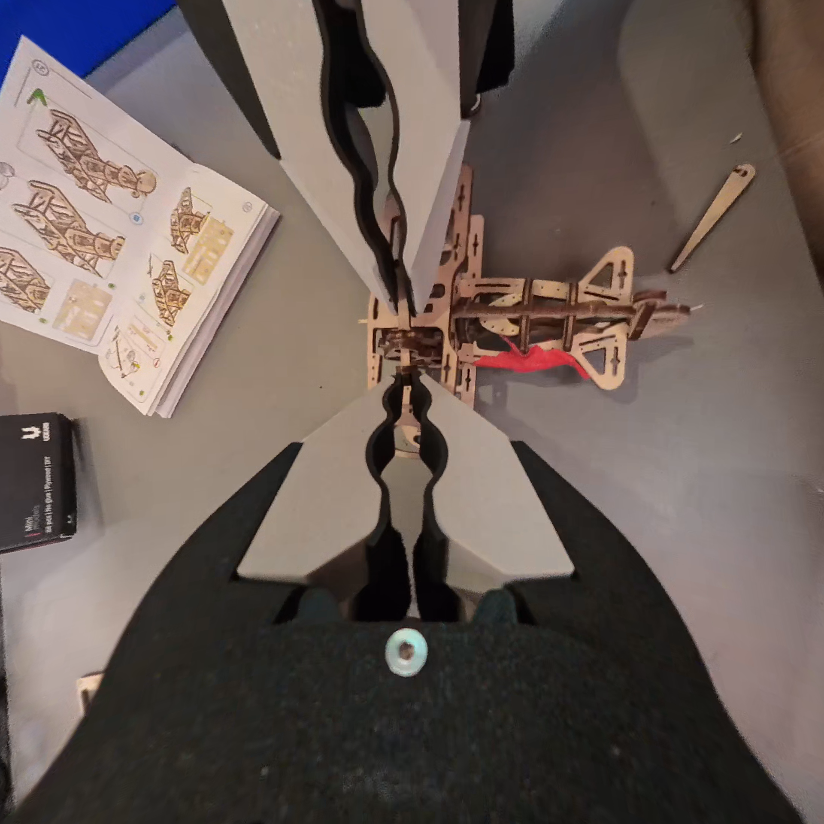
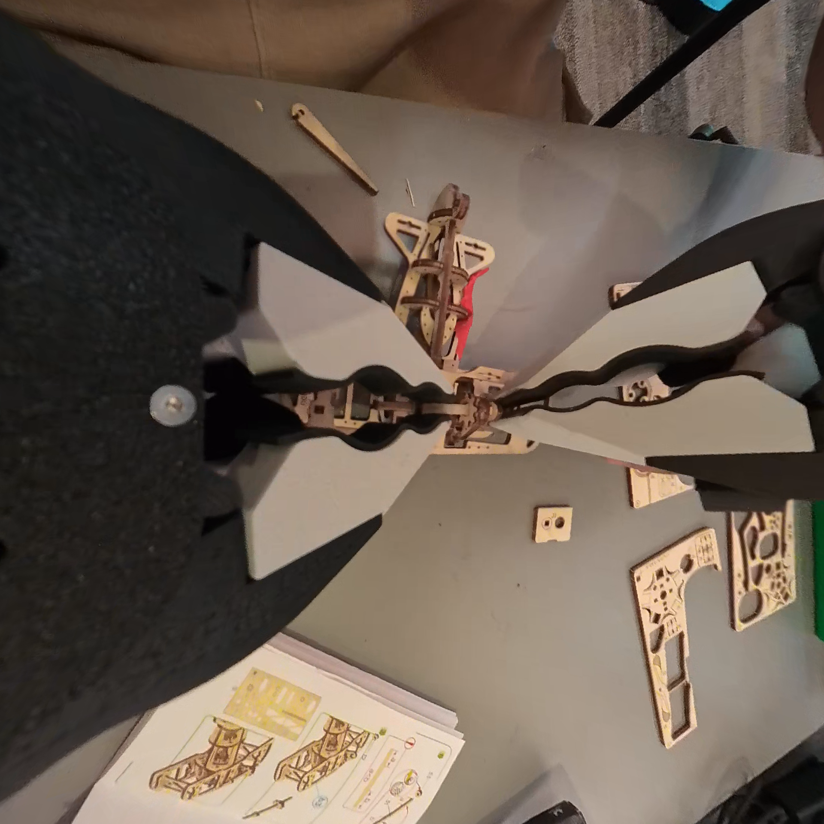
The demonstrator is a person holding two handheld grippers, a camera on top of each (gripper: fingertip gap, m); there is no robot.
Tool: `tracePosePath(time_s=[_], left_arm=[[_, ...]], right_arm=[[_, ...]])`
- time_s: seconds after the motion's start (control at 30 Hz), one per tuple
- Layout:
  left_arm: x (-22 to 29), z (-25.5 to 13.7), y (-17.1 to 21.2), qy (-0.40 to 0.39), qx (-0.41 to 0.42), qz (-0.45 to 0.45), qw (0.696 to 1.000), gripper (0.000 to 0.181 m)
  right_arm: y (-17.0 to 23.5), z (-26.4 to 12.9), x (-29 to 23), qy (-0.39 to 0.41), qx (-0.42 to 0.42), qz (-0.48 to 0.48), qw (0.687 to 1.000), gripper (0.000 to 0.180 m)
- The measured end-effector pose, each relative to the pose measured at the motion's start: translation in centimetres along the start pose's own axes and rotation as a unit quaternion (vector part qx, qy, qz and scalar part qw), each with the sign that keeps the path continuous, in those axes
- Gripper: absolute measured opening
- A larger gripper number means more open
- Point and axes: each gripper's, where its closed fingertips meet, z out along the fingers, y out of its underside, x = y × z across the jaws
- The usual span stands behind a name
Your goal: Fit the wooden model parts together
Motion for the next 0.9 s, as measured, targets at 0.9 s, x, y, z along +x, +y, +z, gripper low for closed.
tracePosePath(time_s=[0.9], left_arm=[[-0.32, 0.47, -0.67, -0.009, -0.04, 0.017, 0.999, 0.0]], right_arm=[[0.21, -0.14, 0.47, -0.001, 0.029, 0.017, 0.999, 0.001]])
